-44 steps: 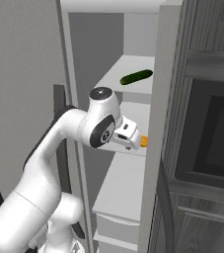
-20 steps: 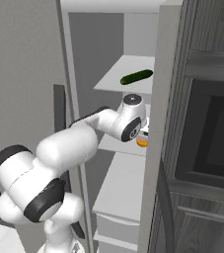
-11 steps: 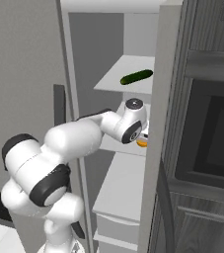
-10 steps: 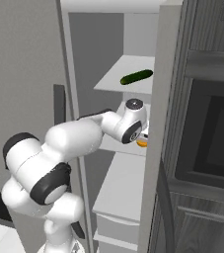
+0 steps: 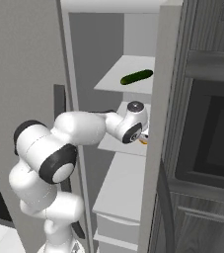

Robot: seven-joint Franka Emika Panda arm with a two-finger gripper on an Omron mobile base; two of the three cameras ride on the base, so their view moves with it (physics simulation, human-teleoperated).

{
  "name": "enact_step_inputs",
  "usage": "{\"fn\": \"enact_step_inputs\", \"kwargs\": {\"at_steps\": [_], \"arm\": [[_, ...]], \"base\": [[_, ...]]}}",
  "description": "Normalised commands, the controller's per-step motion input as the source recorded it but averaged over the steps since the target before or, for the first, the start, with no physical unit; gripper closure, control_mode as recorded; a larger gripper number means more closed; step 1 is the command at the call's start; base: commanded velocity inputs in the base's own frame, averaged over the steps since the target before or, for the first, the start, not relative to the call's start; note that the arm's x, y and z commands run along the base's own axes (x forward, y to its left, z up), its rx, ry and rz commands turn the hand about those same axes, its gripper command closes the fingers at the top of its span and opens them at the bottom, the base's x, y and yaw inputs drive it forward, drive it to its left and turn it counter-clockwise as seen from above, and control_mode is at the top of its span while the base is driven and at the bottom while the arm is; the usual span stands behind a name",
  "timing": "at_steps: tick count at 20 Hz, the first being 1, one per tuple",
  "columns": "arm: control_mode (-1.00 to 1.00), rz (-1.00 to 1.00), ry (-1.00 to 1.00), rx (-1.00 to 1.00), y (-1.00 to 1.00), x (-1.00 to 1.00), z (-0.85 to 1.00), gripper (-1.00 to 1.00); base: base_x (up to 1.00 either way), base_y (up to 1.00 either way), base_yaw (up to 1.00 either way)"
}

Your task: Take the cucumber, carrot, and orange from the freezer and place them in the bowl on the counter.

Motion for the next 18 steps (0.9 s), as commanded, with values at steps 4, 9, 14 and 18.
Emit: {"fn": "enact_step_inputs", "kwargs": {"at_steps": [4, 9, 14, 18], "arm": [[-1.0, 0.0, 0.0, 0.0, -0.04, 0.17, -0.25, 1.0], [-1.0, 0.0, 0.0, 0.0, 0.0, 0.01, 0.0, 1.0], [-1.0, 0.0, 0.0, 0.0, 0.0, -0.17, 0.0, 1.0], [-1.0, 0.0, -0.07, 0.0, 0.0, -0.72, 0.07, 1.0]], "base": [[0.0, 0.0, 0.0], [0.0, 0.0, 0.0], [0.0, 0.0, 0.0], [0.0, 0.0, 0.0]]}}
